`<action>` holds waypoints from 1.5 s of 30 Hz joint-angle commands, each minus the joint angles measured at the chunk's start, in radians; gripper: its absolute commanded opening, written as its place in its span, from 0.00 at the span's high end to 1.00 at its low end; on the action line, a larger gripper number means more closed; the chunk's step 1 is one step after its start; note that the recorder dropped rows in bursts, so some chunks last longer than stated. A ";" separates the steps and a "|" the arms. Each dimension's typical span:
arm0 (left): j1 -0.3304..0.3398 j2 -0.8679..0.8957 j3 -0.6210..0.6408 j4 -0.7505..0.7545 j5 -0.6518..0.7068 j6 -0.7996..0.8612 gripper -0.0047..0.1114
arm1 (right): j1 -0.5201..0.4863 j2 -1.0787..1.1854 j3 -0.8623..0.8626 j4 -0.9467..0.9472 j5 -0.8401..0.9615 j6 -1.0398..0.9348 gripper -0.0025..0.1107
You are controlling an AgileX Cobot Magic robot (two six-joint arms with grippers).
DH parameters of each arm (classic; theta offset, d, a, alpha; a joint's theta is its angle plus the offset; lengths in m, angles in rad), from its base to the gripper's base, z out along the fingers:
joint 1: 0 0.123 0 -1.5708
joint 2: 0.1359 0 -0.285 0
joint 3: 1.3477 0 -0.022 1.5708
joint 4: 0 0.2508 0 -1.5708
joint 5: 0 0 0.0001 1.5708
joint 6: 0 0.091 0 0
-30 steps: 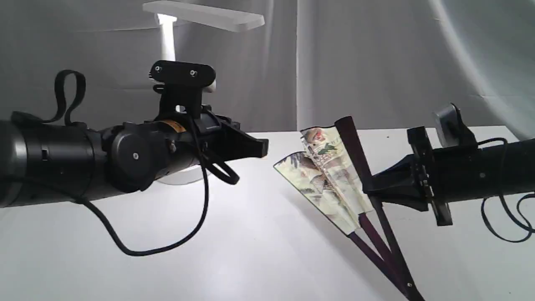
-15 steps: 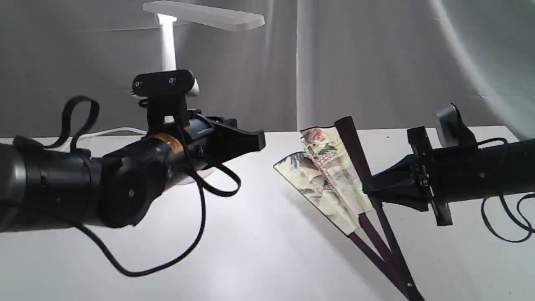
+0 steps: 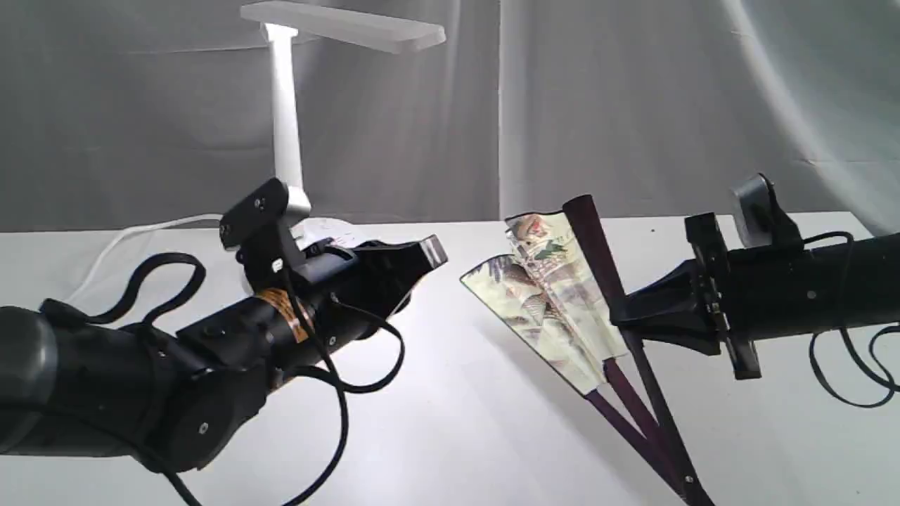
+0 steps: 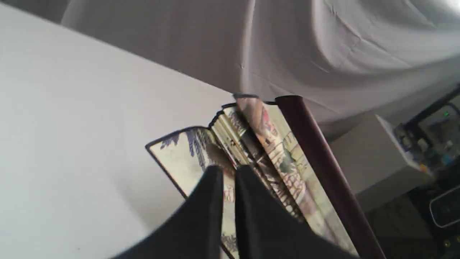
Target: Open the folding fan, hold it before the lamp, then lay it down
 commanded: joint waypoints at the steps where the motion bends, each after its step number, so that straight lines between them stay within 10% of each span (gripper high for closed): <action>1: -0.004 0.066 0.006 0.034 -0.074 -0.180 0.91 | -0.002 -0.010 0.004 0.025 0.016 -0.015 0.98; 10: -0.004 0.160 0.006 0.160 -0.282 -0.232 0.89 | -0.002 -0.010 0.004 0.025 0.016 -0.034 0.98; 20: -0.004 0.262 0.006 0.157 -0.308 -0.540 0.55 | -0.002 -0.010 0.004 0.025 0.016 -0.036 0.98; 27: -0.004 0.350 -0.015 0.159 -0.569 -0.727 0.54 | -0.002 -0.010 0.004 0.025 0.016 -0.038 0.98; 45: -0.004 0.422 -0.211 0.244 -0.564 -0.897 0.45 | -0.001 -0.010 0.004 0.021 0.016 -0.038 0.98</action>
